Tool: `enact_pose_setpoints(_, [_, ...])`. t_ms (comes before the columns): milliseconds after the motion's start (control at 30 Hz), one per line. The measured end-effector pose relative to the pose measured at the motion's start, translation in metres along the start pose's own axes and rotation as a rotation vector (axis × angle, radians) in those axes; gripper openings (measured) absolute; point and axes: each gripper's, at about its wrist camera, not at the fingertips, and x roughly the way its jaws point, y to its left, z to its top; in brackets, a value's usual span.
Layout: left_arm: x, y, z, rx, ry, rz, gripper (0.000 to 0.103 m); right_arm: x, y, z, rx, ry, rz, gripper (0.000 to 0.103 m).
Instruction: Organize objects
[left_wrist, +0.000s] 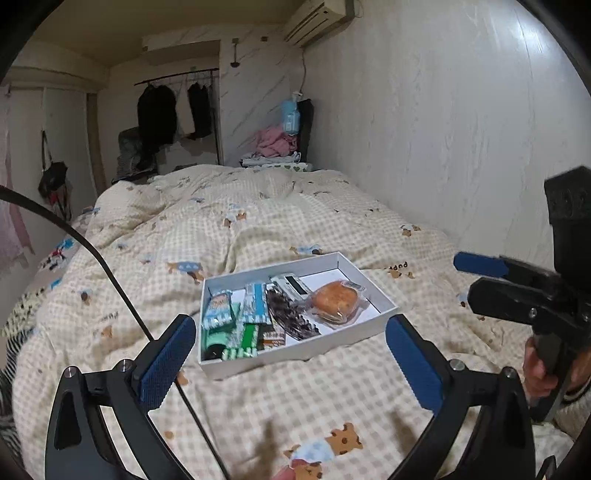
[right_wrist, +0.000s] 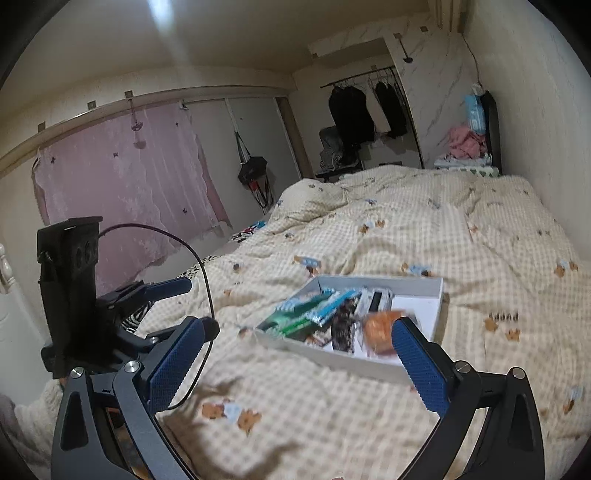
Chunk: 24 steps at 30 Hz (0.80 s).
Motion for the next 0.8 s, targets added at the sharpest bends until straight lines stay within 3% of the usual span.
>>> enact_pose_setpoints(300, [0.027, -0.002, -0.039, -0.064, 0.068, 0.046, 0.103, 0.009, -0.029, -0.041, 0.165, -0.024, -0.045, 0.102])
enact_pose_setpoints(800, [0.030, 0.004, -0.045, -0.101, 0.081, 0.042, 0.103, 0.015, -0.029, -0.053, 0.166, 0.001, -0.072, 0.102])
